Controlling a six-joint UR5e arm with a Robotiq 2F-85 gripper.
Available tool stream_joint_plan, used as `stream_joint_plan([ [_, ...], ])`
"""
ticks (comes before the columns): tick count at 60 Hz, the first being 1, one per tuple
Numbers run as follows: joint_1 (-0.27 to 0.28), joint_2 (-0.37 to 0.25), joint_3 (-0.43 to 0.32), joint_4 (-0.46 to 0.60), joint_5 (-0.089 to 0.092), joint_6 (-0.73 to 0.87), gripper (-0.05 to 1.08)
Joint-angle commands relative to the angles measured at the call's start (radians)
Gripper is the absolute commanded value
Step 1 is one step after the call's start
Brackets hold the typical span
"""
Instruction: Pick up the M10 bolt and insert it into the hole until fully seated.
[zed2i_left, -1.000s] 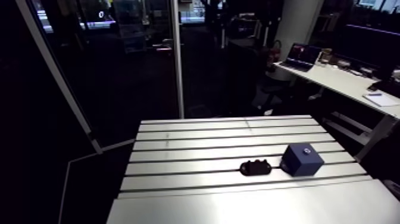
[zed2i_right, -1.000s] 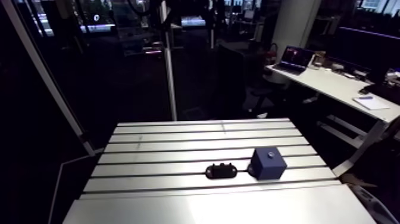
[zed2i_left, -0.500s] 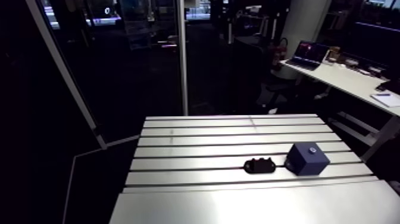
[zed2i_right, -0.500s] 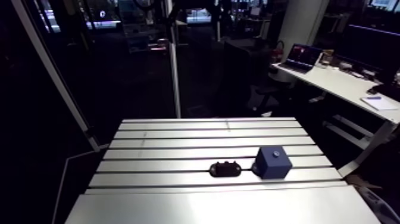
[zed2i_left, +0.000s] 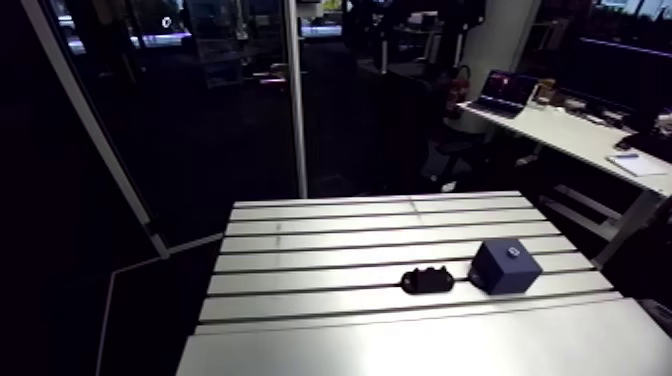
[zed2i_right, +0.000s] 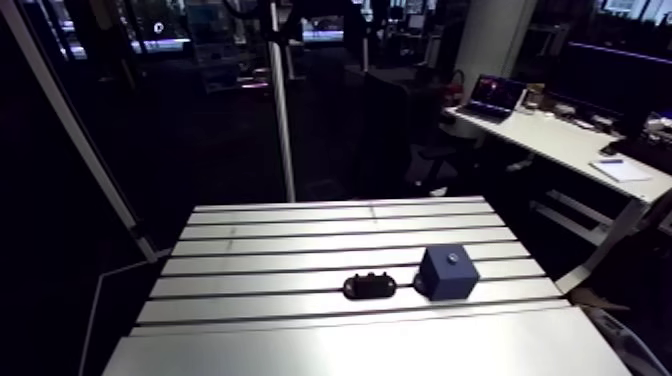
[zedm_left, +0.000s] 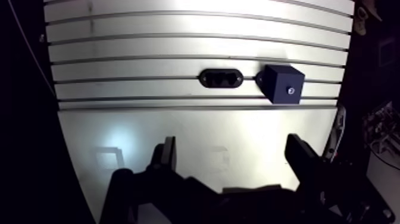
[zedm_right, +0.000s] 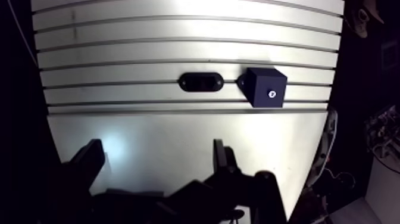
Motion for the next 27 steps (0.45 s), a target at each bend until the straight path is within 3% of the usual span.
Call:
stream_joint_plan([
  [1, -0.016, 0.0, 0.0, -0.001, 0.019, -0.001, 0.0],
  [27, -0.017, 0.0, -0.003, -0.004, 0.02, -0.008, 0.0],
])
